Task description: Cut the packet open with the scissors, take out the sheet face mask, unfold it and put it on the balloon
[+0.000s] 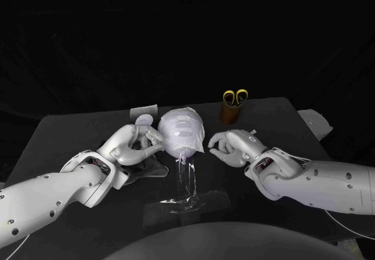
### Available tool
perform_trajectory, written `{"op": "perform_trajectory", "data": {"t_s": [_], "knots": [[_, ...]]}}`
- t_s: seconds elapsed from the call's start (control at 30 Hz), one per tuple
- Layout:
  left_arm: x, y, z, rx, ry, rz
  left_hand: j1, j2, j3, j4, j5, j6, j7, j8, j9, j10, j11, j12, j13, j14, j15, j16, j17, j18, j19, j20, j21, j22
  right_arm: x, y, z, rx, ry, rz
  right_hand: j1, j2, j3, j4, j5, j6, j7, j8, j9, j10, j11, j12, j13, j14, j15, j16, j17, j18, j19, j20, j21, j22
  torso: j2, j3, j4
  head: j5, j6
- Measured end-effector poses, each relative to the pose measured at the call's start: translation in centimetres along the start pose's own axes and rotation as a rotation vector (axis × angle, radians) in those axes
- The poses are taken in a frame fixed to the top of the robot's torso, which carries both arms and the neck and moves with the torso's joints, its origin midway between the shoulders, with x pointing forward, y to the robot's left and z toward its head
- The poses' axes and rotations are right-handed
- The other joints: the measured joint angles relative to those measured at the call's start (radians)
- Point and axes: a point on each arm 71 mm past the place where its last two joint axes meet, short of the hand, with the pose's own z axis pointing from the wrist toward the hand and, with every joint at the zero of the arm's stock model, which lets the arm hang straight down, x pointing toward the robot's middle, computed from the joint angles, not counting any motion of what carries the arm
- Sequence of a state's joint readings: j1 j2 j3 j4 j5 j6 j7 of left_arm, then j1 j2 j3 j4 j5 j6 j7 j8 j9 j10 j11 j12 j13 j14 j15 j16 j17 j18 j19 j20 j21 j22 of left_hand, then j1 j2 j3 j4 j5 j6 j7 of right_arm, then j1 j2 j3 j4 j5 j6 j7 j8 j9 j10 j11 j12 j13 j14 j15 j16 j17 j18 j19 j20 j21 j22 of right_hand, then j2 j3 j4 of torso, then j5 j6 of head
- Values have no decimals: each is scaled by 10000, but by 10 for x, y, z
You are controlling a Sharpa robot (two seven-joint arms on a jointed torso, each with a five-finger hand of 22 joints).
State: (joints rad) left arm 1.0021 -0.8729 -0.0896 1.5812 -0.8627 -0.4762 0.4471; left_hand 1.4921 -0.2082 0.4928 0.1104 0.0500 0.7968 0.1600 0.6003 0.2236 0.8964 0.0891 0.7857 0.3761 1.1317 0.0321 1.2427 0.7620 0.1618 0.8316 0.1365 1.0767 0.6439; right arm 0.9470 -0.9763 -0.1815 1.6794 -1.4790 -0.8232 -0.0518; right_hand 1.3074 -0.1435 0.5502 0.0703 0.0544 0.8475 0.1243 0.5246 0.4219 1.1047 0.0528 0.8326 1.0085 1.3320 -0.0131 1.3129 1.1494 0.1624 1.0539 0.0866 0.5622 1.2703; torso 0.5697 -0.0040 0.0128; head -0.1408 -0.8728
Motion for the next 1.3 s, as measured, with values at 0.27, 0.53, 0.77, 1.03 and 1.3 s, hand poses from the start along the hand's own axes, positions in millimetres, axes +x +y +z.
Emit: {"op": "perform_trajectory", "data": {"t_s": [0.27,0.53,0.77,1.03,1.3], "knots": [[-15,7,-4,-720,-923,-1513,-121,-13,128,61,0,-147,216,0,-79,-357,292,-1287,-914,-1633,251,-1754,-1742,-6,-678,165,-772,-388,-23,-10,11,986,-915,2433,640,14,682,-229,-1,-376,455,-943,-448,-1321,475,-3720,-3215,-3154,577,-5101,-4501,4,-1382,425,-1823,-1097,-5,2,-5,-80,50],[-21,9,0,-637,-1383,-1860,-178,-194,415,138,42,-562,364,-389,-354,-1117,959,-3096,-2127,-5115,1246,-5227,-3532,-653,-3440,1033,-3925,-2002,-31,-21,19,1841,-1541,3894,182,-361,336,86,-29,-398,886,-1944,-901,-1001,1034,-6243,-6350,-3931,1279,-8689,-6695,3,-2303,1132,-3722,-2857,12,7,-1,-102,222],[-19,12,11,-301,-1475,-1518,-203,-229,-93,90,42,-1012,278,-1279,-786,-1354,1389,-4778,-3118,-6675,1846,-8356,-5219,-706,-4154,1519,-6283,-3490,-27,-18,28,1971,-1719,4423,-170,-712,-727,233,-28,-1381,688,-2743,-1268,-1894,1548,-7187,-7448,-5311,1872,-10249,-7614,1,-2923,1682,-4965,-4356,21,10,-2,-153,360],[-15,13,26,-75,-1381,-949,1033,288,-4302,1449,-12,-2360,108,-2505,-1133,-3751,1128,-6827,-3265,-8698,1977,-10710,-6476,-939,-5609,1528,-8423,-4866,-17,-8,39,1714,-1470,4563,59,-492,-3792,631,-63,-5072,266,-4301,-2586,-3640,2100,-7655,-8578,-8541,2509,-12129,-9249,-470,-5373,2065,-5028,-6559,33,9,-1,-198,464],[-9,12,37,-27,-1198,-584,1341,-53,-5287,1890,-12,-2970,-9,-2989,-1241,-4533,897,-7326,-3321,-9101,1969,-11163,-6728,-939,-6253,1604,-9159,-5363,-11,-4,46,1480,-1177,4482,1707,-156,-7128,2264,-69,-5656,188,-4477,-2823,-4457,2117,-7654,-9199,-9179,2612,-12511,-9786,-474,-7083,2049,-5159,-8819,35,7,-1,-214,497]]}}
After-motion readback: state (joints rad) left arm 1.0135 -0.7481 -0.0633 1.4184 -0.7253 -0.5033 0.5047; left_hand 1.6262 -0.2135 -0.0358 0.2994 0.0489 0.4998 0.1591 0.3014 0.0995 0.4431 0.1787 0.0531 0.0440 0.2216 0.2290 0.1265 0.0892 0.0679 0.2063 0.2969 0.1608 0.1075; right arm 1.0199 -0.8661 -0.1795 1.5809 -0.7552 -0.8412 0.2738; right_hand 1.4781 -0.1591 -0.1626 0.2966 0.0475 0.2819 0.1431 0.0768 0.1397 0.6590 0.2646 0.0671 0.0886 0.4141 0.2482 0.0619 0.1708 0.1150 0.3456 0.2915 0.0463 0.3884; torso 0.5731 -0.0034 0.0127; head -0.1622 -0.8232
